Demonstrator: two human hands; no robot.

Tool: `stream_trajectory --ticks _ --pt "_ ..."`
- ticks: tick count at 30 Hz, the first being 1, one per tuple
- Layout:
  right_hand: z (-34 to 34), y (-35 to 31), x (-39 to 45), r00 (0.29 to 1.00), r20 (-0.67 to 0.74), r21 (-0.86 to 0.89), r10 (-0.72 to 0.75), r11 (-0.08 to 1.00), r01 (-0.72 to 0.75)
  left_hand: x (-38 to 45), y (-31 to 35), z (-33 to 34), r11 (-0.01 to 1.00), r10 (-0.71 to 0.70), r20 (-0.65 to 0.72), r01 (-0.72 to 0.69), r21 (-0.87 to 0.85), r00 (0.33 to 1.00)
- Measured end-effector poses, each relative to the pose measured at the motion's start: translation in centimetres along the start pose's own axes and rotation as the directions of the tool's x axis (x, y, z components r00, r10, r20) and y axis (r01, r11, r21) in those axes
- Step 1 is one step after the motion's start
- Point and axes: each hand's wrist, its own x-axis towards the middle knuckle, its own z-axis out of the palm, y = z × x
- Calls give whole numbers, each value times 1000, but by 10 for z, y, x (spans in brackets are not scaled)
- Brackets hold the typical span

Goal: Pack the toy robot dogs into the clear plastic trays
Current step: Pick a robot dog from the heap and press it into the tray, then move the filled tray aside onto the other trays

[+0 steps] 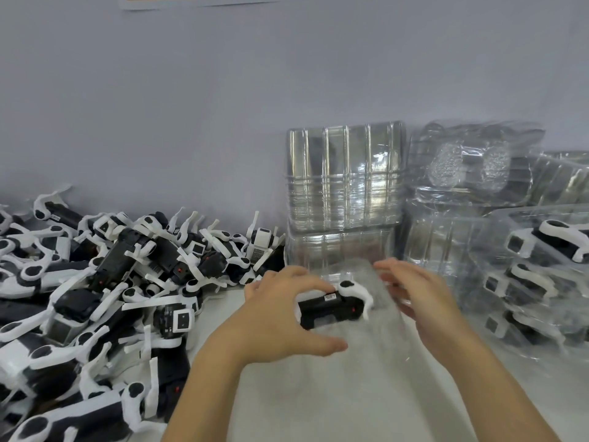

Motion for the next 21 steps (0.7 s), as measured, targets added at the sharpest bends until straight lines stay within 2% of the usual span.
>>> stream_trajectory --ticks 2,4,6,8,10,12,15,17,21 --pt "-2 -8 -1 998 -57 117 -33 992 39 -2 2 -9 981 57 -115 -77 -179 992" --pt "1 -15 -5 989 -91 163 -120 978 134 -4 2 -14 919 51 -247 -143 -368 968" --pt "10 -21 -13 965 -82 110 -249 960 257 -3 1 -15 810 14 -349 -215 -545 937" --pt "23 -25 -21 928 -31 24 -370 928 371 -2 1 -13 667 -56 -389 -255 -700 920" --pt "37 -26 -28 889 28 -56 -457 887 458 -1 2 -11 495 -166 -372 -249 -832 913" --pt "50 -25 -35 845 94 -97 -526 840 534 -2 3 -10 300 -263 -295 -213 -930 919" --pt "65 -24 -44 775 178 -106 -606 771 627 -3 -1 -8 35 -345 -207 -207 -978 915" --pt "72 -24 -47 737 183 -114 -651 730 674 -5 -5 -8 -31 -362 -171 -195 -980 916" --pt "76 -23 -47 696 176 -134 -697 683 718 -5 -13 -6 -28 -371 -133 -154 -988 919"
